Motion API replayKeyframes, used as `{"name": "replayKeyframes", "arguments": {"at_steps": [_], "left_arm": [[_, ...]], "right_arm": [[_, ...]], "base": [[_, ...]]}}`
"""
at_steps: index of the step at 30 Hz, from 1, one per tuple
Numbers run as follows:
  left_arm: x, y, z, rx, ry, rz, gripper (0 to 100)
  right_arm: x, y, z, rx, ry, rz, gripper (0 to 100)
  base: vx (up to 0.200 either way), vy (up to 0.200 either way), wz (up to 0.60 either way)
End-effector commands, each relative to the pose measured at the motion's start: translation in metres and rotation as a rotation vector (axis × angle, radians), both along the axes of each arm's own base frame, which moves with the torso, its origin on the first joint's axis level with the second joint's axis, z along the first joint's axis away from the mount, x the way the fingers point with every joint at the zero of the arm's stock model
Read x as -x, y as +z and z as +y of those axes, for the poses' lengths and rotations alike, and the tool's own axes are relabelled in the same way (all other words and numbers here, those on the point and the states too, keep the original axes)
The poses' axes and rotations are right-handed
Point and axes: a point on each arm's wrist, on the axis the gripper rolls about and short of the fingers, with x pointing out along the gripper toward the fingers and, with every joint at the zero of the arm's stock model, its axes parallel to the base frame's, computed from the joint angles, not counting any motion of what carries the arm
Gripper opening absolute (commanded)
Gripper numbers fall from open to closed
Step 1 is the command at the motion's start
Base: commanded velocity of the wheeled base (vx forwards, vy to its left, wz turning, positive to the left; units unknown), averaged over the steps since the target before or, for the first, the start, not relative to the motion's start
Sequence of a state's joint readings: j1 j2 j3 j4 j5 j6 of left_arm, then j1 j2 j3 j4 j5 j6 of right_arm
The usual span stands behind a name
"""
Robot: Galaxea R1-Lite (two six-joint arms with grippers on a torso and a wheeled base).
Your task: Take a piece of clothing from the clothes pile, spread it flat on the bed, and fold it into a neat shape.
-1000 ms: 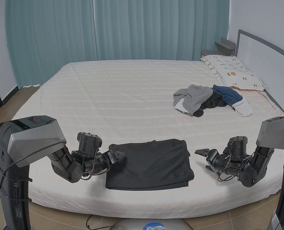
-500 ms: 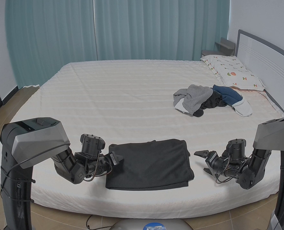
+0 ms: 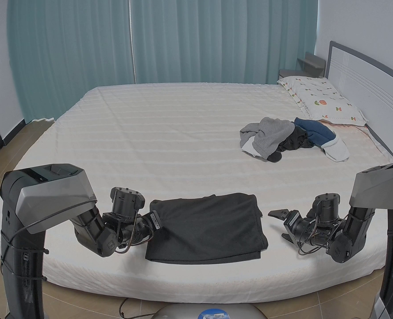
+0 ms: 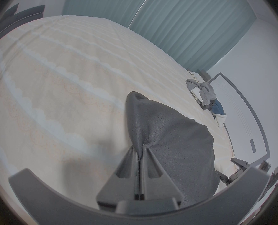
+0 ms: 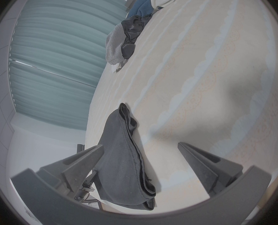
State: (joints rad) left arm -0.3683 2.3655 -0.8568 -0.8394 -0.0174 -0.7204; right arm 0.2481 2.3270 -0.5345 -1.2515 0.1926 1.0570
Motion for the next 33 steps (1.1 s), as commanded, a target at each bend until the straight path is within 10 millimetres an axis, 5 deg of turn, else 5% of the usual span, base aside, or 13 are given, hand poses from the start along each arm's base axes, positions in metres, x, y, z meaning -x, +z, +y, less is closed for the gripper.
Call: {"name": "replayKeyframes", "arguments": {"at_steps": [1,10,33], "left_arm": [[0.0017,0.0005,0.0007,0.006,0.0,-0.018,0],[0.0008,0.0024,0.0048,0.001,0.033,-0.045,0],[0.0061,0.0083,0.0094,-0.001,0.046,-0.044,0]], "right_arm": [[0.0002,-0.0011,0.0001,-0.001,0.0,0.004,100],[-0.0008,0.001,-0.0001,-0.008,-0.003,-0.014,100],[0.0035,0.0029,-0.0009,-0.009,-0.008,-0.033,100]], "base": [[0.0,0.0,0.0],[0.0,0.0,0.0],[0.0,0.2,0.0]]}}
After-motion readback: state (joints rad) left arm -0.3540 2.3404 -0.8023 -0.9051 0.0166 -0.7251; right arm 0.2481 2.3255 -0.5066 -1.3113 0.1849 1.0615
